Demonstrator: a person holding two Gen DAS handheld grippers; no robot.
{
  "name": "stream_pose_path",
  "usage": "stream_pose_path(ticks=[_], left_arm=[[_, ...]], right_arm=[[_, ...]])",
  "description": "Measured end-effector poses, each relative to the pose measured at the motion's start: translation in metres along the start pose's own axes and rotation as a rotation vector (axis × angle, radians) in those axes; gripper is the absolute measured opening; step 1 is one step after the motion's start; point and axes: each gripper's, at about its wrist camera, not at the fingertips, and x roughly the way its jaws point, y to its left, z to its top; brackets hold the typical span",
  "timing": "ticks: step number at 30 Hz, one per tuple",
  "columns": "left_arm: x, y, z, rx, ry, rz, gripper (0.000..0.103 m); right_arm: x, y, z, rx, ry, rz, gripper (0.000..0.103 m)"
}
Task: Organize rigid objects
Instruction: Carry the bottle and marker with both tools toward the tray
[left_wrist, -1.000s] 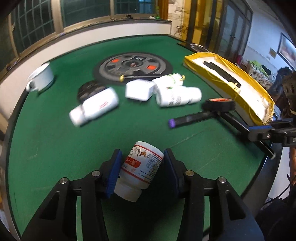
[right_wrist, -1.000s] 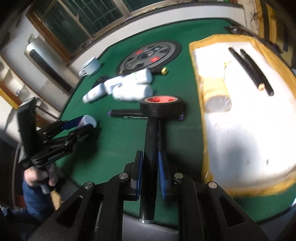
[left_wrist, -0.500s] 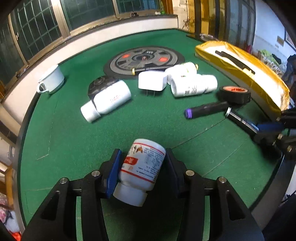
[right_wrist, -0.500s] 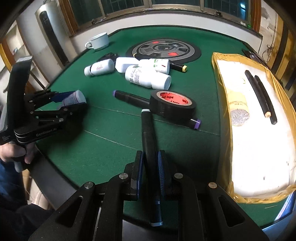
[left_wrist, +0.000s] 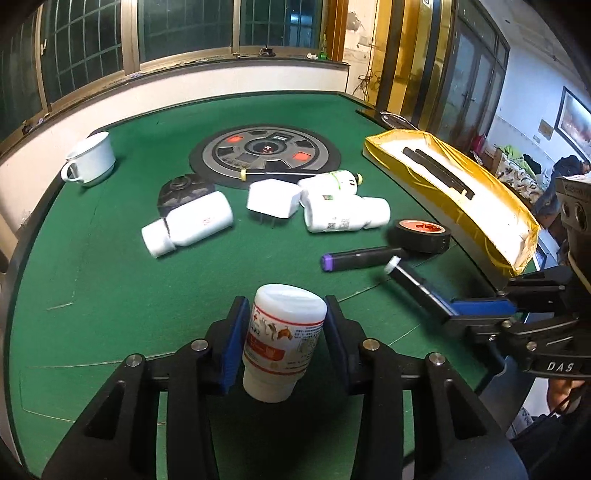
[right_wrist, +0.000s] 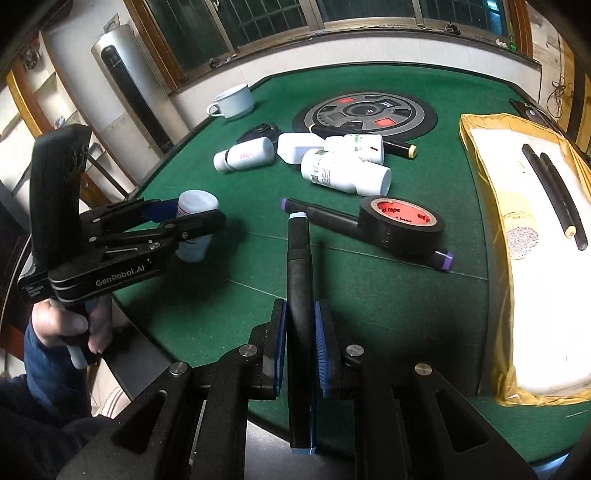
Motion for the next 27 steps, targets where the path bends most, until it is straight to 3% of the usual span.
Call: stream_pose_path(ticks=[16, 18, 21, 27], left_arm=[[0.025, -0.015, -0.007, 0.073, 0.096, 0.041, 0.039], [0.024, -0.013, -0.008, 0.067, 0.101, 0.032, 0.033], [0.022, -0.010, -0.009, 0.047, 0.092, 0.032, 0.033], [0.004, -0.018, 0.000, 0.005, 0.026, -0.041, 0.033]], right_arm=[[0.016, 0.001, -0.003, -0.013, 0.022, -0.035, 0.014], [0.017, 0.005, -0.003, -0.042, 0.026, -0.056, 0.014], [0.017, 0.008, -0.004, -0.052, 0.016, -0.071, 0.013], [0.004, 0.000, -0.002, 0.015, -0.029, 0.003, 0.013]])
